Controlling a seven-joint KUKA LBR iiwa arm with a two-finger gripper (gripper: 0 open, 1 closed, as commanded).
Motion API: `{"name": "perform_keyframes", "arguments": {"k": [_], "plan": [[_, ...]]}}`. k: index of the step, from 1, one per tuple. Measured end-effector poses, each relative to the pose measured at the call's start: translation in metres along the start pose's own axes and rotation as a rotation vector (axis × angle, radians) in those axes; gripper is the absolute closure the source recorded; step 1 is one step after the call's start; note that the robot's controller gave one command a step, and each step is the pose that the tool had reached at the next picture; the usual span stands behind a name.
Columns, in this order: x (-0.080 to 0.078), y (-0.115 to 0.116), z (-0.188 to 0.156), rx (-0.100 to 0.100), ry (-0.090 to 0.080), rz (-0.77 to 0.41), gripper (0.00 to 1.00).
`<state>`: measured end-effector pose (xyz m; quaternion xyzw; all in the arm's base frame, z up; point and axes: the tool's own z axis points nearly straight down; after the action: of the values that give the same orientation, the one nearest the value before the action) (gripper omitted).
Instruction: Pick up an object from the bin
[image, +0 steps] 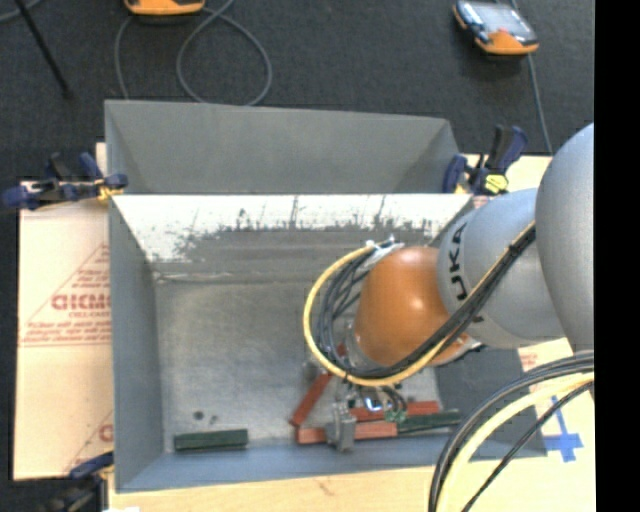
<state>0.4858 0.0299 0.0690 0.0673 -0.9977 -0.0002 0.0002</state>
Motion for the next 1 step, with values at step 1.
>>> {"name": "perform_keyframes", "arguments": {"k": [1], "plan": [[-0.0061,0.0023,-0.0041,-0.001,-0.014,0.0,1.0]]}}
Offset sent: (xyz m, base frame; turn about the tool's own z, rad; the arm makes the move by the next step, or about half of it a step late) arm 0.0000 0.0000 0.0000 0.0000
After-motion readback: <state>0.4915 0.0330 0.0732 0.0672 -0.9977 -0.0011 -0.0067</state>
